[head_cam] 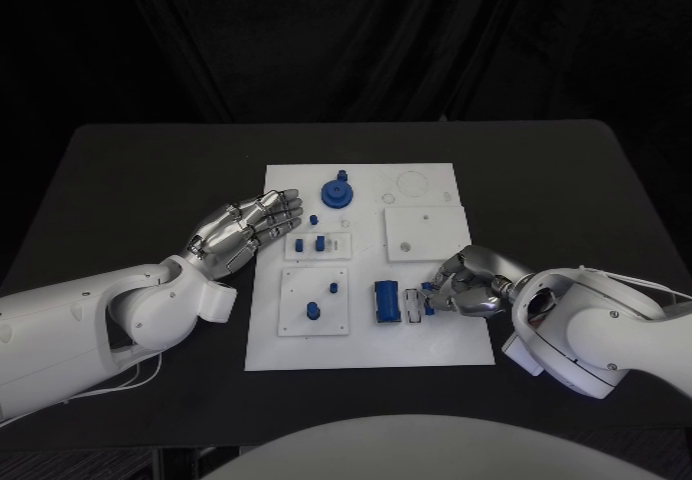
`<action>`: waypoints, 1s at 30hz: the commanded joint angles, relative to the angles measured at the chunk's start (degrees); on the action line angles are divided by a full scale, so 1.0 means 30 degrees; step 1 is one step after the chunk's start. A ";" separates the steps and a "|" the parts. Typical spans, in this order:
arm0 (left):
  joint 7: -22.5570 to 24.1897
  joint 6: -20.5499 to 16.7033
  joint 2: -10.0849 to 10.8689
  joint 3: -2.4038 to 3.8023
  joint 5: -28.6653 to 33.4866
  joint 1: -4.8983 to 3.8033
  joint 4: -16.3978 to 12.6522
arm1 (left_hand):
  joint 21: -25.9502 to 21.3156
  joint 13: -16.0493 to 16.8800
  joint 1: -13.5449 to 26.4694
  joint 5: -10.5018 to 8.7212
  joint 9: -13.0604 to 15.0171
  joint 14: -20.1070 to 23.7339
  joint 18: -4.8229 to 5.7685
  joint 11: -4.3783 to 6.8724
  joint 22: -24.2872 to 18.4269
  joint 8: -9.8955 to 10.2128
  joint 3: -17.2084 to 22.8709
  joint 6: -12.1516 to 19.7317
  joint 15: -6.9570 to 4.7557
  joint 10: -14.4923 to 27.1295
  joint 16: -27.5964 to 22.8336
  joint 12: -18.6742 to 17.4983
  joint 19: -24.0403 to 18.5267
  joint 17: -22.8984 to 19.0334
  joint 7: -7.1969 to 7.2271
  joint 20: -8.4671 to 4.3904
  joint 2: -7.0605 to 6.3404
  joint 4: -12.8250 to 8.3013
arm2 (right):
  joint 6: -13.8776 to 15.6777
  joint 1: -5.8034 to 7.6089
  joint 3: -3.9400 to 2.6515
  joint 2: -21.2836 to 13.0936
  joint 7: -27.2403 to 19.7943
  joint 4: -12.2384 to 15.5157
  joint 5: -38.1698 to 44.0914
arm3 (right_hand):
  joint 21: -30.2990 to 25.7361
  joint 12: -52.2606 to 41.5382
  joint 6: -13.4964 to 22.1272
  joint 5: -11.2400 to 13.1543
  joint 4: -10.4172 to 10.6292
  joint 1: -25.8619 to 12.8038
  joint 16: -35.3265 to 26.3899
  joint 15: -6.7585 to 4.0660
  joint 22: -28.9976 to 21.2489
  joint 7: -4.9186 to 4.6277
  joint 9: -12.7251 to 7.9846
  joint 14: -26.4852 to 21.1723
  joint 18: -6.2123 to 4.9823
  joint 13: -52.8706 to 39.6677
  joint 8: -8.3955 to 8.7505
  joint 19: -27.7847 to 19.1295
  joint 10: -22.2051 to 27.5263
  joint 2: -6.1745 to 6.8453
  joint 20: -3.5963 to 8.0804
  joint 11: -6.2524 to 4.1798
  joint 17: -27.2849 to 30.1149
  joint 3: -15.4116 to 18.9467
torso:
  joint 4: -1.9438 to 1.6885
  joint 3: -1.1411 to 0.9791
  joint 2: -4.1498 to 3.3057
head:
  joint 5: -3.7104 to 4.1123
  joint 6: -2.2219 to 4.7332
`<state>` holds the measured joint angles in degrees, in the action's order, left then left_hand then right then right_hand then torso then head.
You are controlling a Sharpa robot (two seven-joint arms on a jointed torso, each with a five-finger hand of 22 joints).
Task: Assemble the parts on the task board
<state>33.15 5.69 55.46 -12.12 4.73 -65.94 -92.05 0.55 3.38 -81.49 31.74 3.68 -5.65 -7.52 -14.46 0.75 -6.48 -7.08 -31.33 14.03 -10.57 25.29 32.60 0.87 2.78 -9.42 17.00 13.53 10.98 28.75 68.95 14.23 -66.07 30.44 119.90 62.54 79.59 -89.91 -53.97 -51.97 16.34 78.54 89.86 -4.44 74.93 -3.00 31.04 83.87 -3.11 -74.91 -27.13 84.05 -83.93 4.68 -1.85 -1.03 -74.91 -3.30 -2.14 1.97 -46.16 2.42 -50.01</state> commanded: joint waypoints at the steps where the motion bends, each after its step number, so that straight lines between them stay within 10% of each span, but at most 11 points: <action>1: 0.0112 0.0319 -0.0017 0.0007 -0.0031 0.0041 -0.0024 | 0.0109 0.0022 -0.0010 0.0056 0.0032 0.0061 0.0284 -0.0067 0.0021 -0.0107 0.0101 -0.0161 0.0133 -0.0086 0.0058 0.0122 0.0088 0.0025 -0.1838 -0.0011 -0.0101 0.0039 | -0.0034 -0.0046 0.0004 0.0093 0.0113 -0.0012 -0.0287 | -0.0005 -0.0029 0.0163 0.0317 -0.0558 -0.0072 0.0048 -0.0145 0.3908 0.0077 0.0016 0.2044 0.0190 -0.5030 -0.0104 0.0666 -0.2024 0.0110 0.0146 -0.0107 -0.5031 -0.0707 | 0.0000 0.0017 -0.0016 | -0.0015 0.0003; 22: 0.0037 0.0471 -0.0118 0.0007 -0.0031 0.0079 0.0089 | 0.0115 0.0025 0.0019 0.0055 0.0033 0.0053 0.0303 -0.0093 0.0028 -0.0122 0.0131 -0.0179 0.0156 -0.0121 0.0112 0.0150 0.0105 0.0029 -0.1861 -0.0006 -0.0096 0.0047 | -0.1887 -0.0053 0.0008 0.0558 0.1012 -0.0311 -0.0112 | -0.0324 -0.0029 0.0377 0.2760 -0.0273 -0.0769 0.0048 -0.0096 0.3793 0.0043 -0.0038 0.2044 0.0113 -0.5030 -0.0098 0.0539 -0.2024 0.0001 0.0100 -0.0060 -0.5031 -0.0763 | 0.0004 0.0019 -0.0015 | 0.0082 0.0003; 27: 0.0019 0.0505 -0.0164 0.0007 -0.0031 0.0090 0.0129 | 0.0115 0.0025 0.0019 0.0055 0.0033 0.0053 0.0303 -0.0093 0.0028 -0.0122 0.0131 -0.0179 0.0156 -0.0121 0.0112 0.0150 0.0105 0.0029 -0.1861 -0.0006 -0.0096 0.0047 | -0.1744 -0.0053 0.0008 0.0658 0.0877 -0.0424 -0.0110 | -0.0435 -0.0029 0.0356 0.6801 0.0051 -0.1709 0.0048 -0.0042 0.3760 -0.0007 -0.0180 0.2044 0.0092 -0.5030 -0.0022 0.0499 -0.2024 -0.0240 0.0054 -0.0004 -0.5031 -0.0226 | -0.0006 0.0014 -0.0004 | 0.0081 0.0003; 30: 0.0008 0.0512 -0.0167 0.0007 -0.0031 0.0094 0.0140 | 0.0115 0.0025 0.0019 0.0055 0.0033 0.0053 0.0303 -0.0093 0.0028 -0.0122 0.0131 -0.0179 0.0156 -0.0121 0.0112 0.0150 0.0105 0.0029 -0.1861 -0.0006 -0.0096 0.0047 | -0.1607 -0.0053 0.0008 0.0693 0.0781 -0.0468 -0.0110 | -0.0442 -0.0029 0.0342 0.7499 0.0041 -0.1881 0.0048 -0.0038 0.3760 -0.0015 -0.0230 0.2044 0.0089 -0.5030 -0.0001 0.0500 -0.2024 -0.0326 0.0043 0.0002 -0.5031 -0.0082 | 0.0004 0.0009 -0.0002 | 0.0074 0.0003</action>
<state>32.98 6.20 55.05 -12.11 4.73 -65.81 -91.61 0.55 3.37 -81.49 31.74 3.72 -5.44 -7.52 -14.66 0.76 -6.48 -6.92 -31.53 14.24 -10.77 25.28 32.81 0.88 2.77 -9.62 16.99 13.53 11.14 24.27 68.94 14.23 -64.00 32.05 118.52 62.19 78.45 -89.91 -52.94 -29.86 16.44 73.28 89.86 -4.44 74.91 -2.79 30.36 83.87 -3.11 -74.91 -27.50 84.05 -83.93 3.63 -1.85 -1.02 -74.91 -3.80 -2.13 2.04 -46.19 2.68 -50.01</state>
